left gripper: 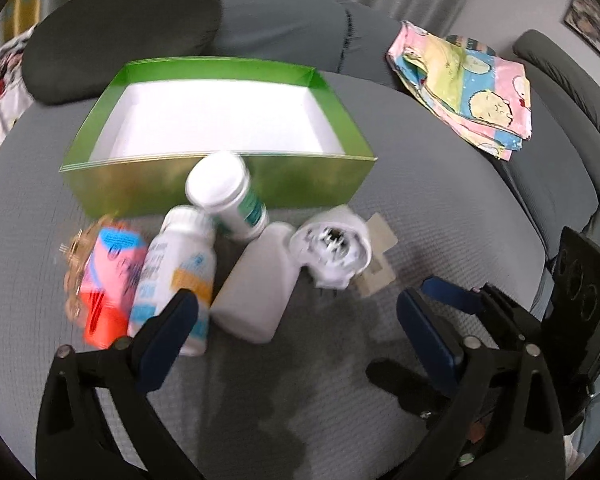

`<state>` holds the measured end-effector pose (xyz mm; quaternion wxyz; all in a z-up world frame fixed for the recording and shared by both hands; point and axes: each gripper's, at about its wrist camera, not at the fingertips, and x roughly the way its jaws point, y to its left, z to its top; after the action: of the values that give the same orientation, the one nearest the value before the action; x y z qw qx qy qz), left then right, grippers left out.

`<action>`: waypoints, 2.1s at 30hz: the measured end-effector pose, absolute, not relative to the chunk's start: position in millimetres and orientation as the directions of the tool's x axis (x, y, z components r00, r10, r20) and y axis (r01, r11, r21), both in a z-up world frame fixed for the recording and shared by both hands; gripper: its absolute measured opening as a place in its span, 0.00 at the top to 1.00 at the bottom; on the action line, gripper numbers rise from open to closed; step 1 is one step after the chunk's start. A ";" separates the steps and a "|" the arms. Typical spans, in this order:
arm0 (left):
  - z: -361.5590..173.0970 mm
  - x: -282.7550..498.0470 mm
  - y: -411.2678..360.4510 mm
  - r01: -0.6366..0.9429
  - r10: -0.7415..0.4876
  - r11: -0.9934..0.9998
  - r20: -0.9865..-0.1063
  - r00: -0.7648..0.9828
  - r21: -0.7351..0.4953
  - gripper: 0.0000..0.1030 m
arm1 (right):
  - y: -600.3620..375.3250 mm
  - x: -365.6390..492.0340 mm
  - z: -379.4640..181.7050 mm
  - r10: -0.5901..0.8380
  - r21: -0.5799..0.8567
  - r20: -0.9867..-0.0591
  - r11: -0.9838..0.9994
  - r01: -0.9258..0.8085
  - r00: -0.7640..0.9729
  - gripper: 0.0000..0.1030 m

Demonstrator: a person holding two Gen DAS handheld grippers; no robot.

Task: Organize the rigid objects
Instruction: 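Close the right gripper on the white plug-in air freshener, then carry the air freshener with the right gripper into the green box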

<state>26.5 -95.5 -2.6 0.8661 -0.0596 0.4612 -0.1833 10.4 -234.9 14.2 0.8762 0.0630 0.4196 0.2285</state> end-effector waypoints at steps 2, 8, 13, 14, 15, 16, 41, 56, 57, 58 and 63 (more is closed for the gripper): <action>-1.7 31.9 -102.0 0.278 -0.378 0.922 -0.772 0.511 -0.268 0.08 | -238.5 12.6 11.5 0.456 0.307 -0.708 0.887 -0.346 0.540 0.06; -8.4 48.3 -118.7 0.325 -0.380 0.915 -0.777 0.502 -0.238 0.11 | -236.2 19.7 7.8 0.489 0.330 -0.692 0.868 -0.370 0.531 0.16; -14.7 59.2 -123.7 0.348 -0.393 0.906 -0.784 0.481 -0.241 0.22 | -228.9 28.7 6.5 0.511 0.337 -0.675 0.856 -0.393 0.533 0.28; -15.4 60.4 -124.6 0.352 -0.397 0.904 -0.784 0.477 -0.243 0.22 | -227.9 31.1 6.2 0.510 0.336 -0.674 0.856 -0.393 0.535 0.28; -16.3 62.3 -124.9 0.356 -0.405 0.900 -0.783 0.472 -0.250 0.22 | -227.3 33.7 5.7 0.505 0.334 -0.675 0.859 -0.388 0.538 0.28; -16.3 63.4 -125.4 0.357 -0.407 0.899 -0.783 0.471 -0.253 0.22 | -228.2 34.2 5.4 0.502 0.334 -0.676 0.861 -0.384 0.539 0.28; -19.4 62.5 -128.8 0.378 -0.459 0.874 -0.778 0.429 -0.307 0.35 | -225.1 53.8 -5.2 0.473 0.329 -0.677 0.880 -0.344 0.564 0.56; 25.6 53.9 -118.1 0.369 -0.445 0.888 -0.719 0.534 -0.275 0.35 | -208.9 42.1 48.2 0.463 0.259 -0.599 0.884 -0.389 0.653 0.56; 30.3 55.9 -116.5 0.367 -0.445 0.889 -0.712 0.544 -0.275 0.35 | -208.0 42.8 50.9 0.464 0.256 -0.594 0.883 -0.392 0.657 0.56; 33.0 57.7 -115.2 0.365 -0.445 0.889 -0.707 0.550 -0.276 0.35 | -206.5 45.6 55.3 0.466 0.254 -0.585 0.882 -0.396 0.663 0.56; 46.8 72.9 -110.7 0.351 -0.436 0.896 -0.689 0.579 -0.272 0.35 | -201.5 60.2 69.2 0.477 0.247 -0.555 0.877 -0.412 0.681 0.56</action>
<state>72.9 -110.7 46.8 0.8869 -0.0530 0.4017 -0.2220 60.2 -201.5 69.2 0.9155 0.0511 0.3169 0.2426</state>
